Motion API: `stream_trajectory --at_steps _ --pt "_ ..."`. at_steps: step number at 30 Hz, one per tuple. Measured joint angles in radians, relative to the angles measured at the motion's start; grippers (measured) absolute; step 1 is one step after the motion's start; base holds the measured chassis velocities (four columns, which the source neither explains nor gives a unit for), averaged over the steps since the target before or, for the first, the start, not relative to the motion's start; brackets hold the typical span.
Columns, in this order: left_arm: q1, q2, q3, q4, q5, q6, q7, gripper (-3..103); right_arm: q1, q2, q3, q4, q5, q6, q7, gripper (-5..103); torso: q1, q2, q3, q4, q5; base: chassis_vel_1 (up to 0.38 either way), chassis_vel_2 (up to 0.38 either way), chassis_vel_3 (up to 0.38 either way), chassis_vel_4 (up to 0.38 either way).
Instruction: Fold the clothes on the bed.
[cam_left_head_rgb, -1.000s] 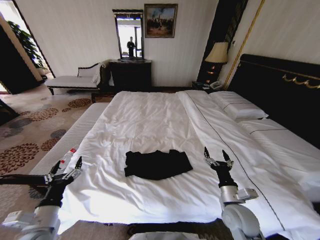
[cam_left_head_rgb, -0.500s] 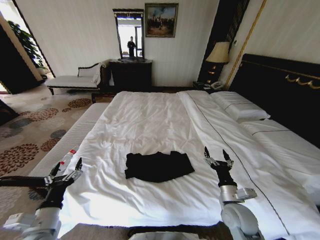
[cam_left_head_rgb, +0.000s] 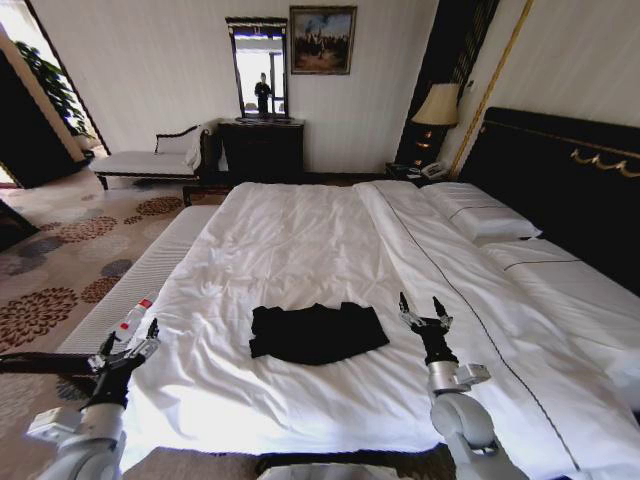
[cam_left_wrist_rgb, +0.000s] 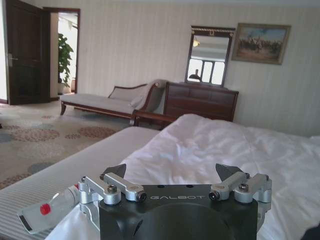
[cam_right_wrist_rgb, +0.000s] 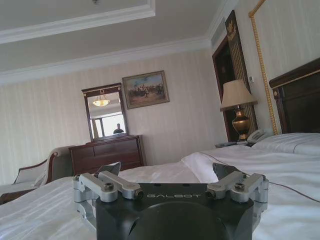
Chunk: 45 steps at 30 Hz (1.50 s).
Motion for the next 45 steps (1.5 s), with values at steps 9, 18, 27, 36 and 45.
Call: stream_trajectory --at_steps 9,18,27,36,45 --pt "-0.001 0.109 0.166 0.132 0.114 -0.113 0.156 100 0.041 0.011 -0.033 -0.066 -0.023 0.006 0.014 100 0.000 0.000 0.000 -0.0004 -0.0001 0.000 0.000 0.000 0.000" --pt "-0.022 0.118 0.299 0.145 0.159 -0.120 0.141 100 0.066 0.011 -0.032 -0.085 -0.031 0.010 0.014 100 0.000 0.000 0.000 -0.0001 0.0000 0.000 0.000 0.000 0.000" --pt "-0.181 0.182 0.434 0.156 0.070 0.031 -0.110 100 0.045 0.018 -0.023 -0.091 -0.044 0.028 0.014 100 0.000 0.000 0.000 -0.0004 0.0000 0.000 0.000 0.000 0.000" --pt "-0.330 0.212 0.520 0.076 -0.105 0.195 -0.269 99 0.032 0.017 -0.018 -0.091 -0.055 0.031 0.014 100 0.000 0.000 0.000 -0.0002 0.0001 0.000 0.000 0.000 0.000" --pt "-0.463 0.192 0.609 0.137 -0.091 0.318 -0.340 97 0.040 0.018 -0.030 -0.097 -0.071 0.025 0.018 100 0.000 0.000 0.000 -0.0002 0.0000 0.000 0.000 0.000 0.000"
